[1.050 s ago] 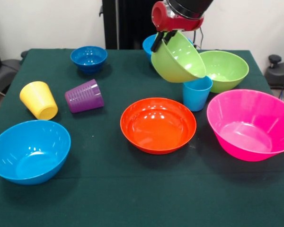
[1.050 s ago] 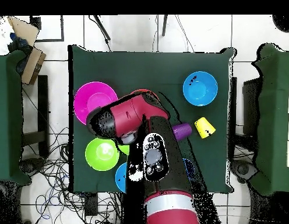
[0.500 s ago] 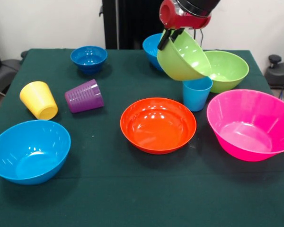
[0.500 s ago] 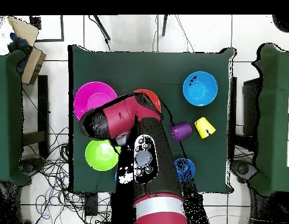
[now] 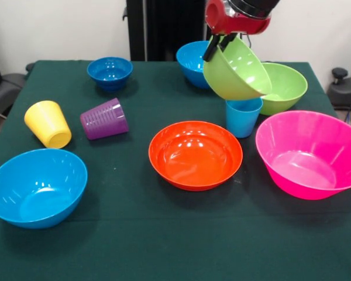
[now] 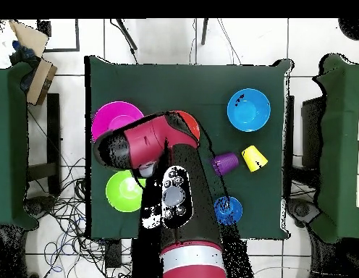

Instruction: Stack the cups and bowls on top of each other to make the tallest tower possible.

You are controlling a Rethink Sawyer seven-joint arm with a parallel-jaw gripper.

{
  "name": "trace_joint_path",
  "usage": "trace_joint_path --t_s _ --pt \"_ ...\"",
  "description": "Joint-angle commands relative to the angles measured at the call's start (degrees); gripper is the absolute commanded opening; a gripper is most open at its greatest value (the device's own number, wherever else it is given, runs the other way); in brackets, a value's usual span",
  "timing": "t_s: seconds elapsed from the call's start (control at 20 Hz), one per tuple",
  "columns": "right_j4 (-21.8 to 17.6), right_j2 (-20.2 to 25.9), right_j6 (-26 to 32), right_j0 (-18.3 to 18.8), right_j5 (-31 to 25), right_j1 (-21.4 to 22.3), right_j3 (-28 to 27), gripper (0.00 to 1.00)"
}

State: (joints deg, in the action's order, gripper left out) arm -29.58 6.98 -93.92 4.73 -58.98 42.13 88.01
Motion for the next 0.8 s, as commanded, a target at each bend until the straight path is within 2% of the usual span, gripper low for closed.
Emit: trace_joint_path --t_s 0.05,0.8 --pt "1.8 0.1 -7.8 -1.7 -6.0 -3.2 -3.7 0.0" --pt "3.3 -1.3 -7.6 -3.0 -7.6 -4.0 -5.4 0.0"
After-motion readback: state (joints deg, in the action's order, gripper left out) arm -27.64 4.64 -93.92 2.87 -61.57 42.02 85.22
